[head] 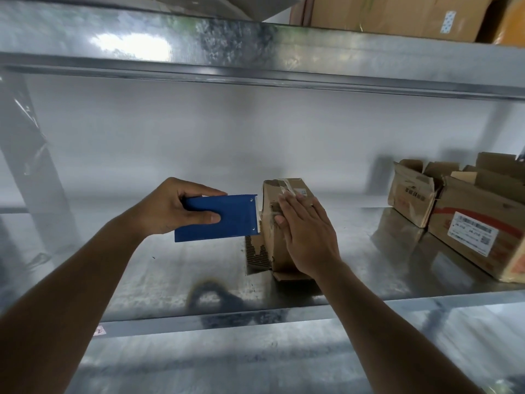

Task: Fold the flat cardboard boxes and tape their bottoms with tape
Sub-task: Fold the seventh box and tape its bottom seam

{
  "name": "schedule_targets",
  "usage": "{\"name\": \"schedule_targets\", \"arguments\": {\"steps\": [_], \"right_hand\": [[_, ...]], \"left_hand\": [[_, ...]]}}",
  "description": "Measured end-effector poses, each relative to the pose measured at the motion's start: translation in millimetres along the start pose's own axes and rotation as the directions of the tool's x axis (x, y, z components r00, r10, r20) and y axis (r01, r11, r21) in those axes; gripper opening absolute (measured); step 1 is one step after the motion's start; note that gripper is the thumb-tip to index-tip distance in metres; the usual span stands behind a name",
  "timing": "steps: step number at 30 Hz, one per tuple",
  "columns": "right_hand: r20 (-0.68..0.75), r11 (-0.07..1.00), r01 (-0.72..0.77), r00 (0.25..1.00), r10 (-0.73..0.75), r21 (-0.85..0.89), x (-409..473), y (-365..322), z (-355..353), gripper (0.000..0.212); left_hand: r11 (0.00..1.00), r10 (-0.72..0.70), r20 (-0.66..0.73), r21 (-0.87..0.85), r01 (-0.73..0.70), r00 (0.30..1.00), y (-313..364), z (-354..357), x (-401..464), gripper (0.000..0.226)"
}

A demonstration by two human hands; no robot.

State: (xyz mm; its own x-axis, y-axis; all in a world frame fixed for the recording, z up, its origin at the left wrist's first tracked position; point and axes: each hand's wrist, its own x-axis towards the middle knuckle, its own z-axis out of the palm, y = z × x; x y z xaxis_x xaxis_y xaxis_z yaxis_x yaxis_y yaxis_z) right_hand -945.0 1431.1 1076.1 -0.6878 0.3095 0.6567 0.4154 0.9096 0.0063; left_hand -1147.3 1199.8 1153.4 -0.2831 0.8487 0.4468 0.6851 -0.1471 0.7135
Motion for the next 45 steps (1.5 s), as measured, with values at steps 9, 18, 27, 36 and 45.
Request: {"name": "schedule_targets", "arguments": {"steps": [9, 18, 27, 36, 45], "right_hand": [[0.008, 1.0, -0.014, 1.0, 0.014, 0.011, 0.3, 0.9, 1.8, 0.06], [-0.024, 0.984, -0.131, 0.991, 0.135, 0.117, 3.2, -12.6, -9.7, 0.075], [-0.047, 0.952, -0.284, 0.956, 0.291, 0.117, 12.0, -28.1, -4.7, 0.066], [-0.123, 0.951, -0.284, 0.946, 0.299, 0.124, 12.4, -34.7, 1.1, 0.046], [-0.142, 0.959, -0.268, 0.95, 0.279, 0.095, 12.5, -33.4, 1.2, 0.058]], "left_hand": [[0.997, -0.032, -0.037, 0.075, 0.035, 0.999, 1.4, -27.3, -19.9, 0.047], [0.979, -0.009, -0.08, 0.2, 0.025, 0.997, 3.7, 6.5, 4.0, 0.045], [0.942, -0.024, -0.173, 0.325, 0.08, 0.985, 6.6, 38.5, 17.3, 0.042], [0.632, 0.051, -0.154, 0.77, 0.087, 0.987, 18.5, 73.2, 35.5, 0.023], [0.526, 0.064, -0.202, 0.839, 0.139, 0.977, -16.7, 67.7, 21.8, 0.041]]}}
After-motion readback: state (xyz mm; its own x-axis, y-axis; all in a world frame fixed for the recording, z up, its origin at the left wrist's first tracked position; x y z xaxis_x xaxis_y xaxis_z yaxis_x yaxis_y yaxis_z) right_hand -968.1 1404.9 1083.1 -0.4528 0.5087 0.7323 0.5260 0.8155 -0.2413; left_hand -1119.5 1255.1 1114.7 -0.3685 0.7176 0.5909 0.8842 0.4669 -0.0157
